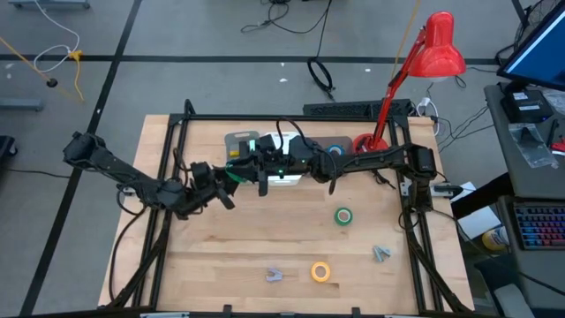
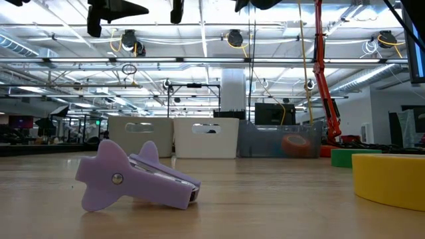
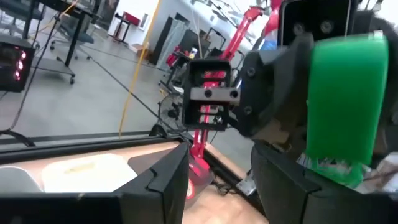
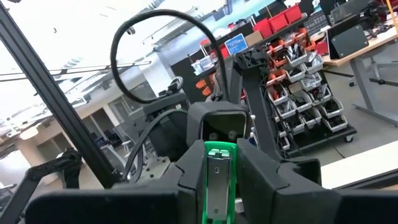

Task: Pick and place Stapler, Stapler remover, tape
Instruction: Put the small green stapler into the grey bin

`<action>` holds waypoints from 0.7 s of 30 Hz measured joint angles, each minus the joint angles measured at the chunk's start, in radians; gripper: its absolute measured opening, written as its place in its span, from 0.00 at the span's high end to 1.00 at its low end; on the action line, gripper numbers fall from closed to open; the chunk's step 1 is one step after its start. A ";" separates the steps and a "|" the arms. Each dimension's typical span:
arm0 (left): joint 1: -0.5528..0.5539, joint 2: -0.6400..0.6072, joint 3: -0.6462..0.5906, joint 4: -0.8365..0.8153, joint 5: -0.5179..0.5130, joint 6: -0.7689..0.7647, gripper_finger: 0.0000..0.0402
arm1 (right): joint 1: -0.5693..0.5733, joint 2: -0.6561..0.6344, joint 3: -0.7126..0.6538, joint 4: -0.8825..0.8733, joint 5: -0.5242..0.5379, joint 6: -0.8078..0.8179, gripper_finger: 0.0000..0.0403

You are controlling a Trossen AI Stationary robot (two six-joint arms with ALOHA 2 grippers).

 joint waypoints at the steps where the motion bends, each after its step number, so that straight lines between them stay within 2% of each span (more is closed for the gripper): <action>1: 0.002 0.000 0.000 0.009 0.006 -0.007 0.57 | 0.000 0.000 0.000 -0.003 0.000 0.000 0.85; 6: -0.015 0.000 0.000 -0.023 0.050 -0.033 0.57 | -0.001 0.000 0.000 -0.011 -0.003 -0.005 0.85; 21: -0.050 0.000 0.000 -0.029 0.053 -0.044 0.57 | -0.015 0.000 0.000 -0.011 0.006 -0.021 0.85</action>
